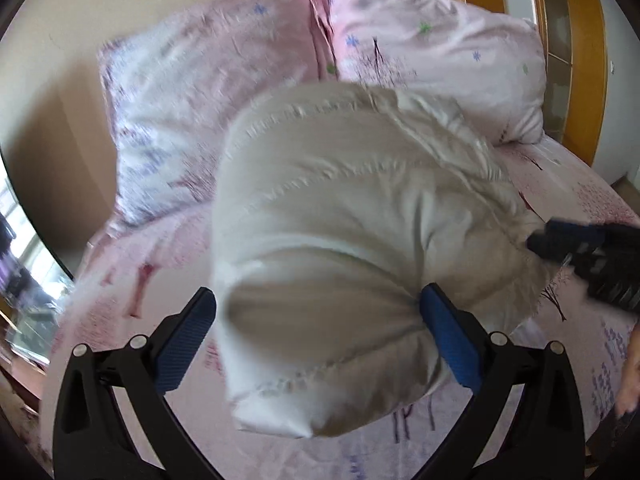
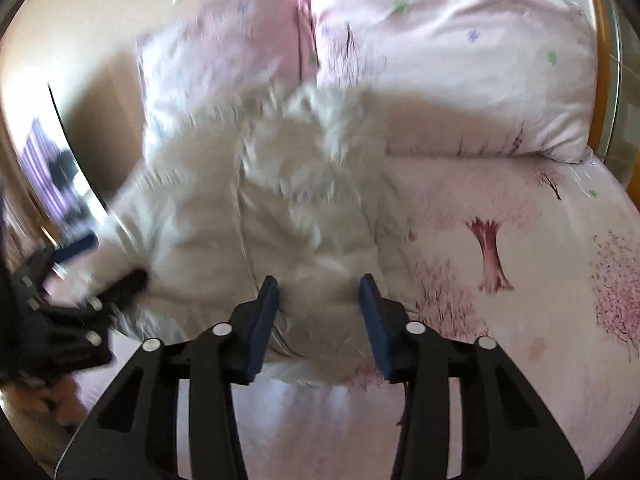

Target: Fold large clothes

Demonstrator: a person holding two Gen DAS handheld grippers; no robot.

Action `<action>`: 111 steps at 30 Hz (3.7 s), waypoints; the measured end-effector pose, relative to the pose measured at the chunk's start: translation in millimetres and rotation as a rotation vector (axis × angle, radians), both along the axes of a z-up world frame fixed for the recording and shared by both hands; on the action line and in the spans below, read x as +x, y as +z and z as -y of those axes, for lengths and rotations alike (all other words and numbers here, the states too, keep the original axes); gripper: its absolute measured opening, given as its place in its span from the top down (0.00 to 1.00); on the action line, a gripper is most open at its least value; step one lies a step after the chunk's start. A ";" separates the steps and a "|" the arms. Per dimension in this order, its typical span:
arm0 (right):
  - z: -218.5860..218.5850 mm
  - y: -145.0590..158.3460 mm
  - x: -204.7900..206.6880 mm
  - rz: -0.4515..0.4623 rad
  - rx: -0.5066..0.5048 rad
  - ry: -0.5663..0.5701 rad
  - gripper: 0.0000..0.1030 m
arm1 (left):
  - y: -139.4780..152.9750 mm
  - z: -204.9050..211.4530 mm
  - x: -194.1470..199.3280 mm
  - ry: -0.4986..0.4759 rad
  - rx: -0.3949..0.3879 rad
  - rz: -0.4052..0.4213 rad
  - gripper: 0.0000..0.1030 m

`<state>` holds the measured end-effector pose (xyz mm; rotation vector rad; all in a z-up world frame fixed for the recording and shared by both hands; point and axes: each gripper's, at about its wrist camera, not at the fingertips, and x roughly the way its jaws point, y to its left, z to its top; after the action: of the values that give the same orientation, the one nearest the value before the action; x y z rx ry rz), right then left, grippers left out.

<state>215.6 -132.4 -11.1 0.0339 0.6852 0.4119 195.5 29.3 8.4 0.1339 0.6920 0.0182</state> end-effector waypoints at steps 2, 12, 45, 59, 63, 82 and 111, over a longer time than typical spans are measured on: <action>-6.6 -13.9 10.1 -0.042 -0.021 0.005 0.58 | -2.2 3.8 2.8 -0.005 -0.004 -0.002 0.02; -5.1 -26.8 22.4 -0.082 -0.008 0.002 0.54 | -7.2 12.0 5.4 0.010 0.030 0.004 0.02; -1.8 2.3 -93.0 -0.020 -0.099 -0.112 0.01 | -9.7 -35.6 -104.6 0.139 -0.091 -0.122 0.02; -15.0 -27.5 -99.5 -0.181 -0.156 -0.144 0.01 | -31.8 -32.6 -110.0 0.177 -0.101 -0.275 0.02; -19.0 -29.5 -101.9 -0.183 -0.183 -0.138 0.01 | -31.2 -30.7 -111.9 0.174 -0.102 -0.285 0.02; -20.2 -28.9 -101.7 -0.187 -0.200 -0.142 0.01 | -30.0 -28.8 -110.8 0.171 -0.095 -0.305 0.02; -21.4 -33.2 -97.6 -0.201 -0.196 -0.151 0.01 | -37.3 -31.8 -106.4 0.173 -0.112 -0.327 0.02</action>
<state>118.0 -111.0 -44.3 -0.0595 0.9130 0.1962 89.1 61.1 -28.9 -0.0321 1.0280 0.1251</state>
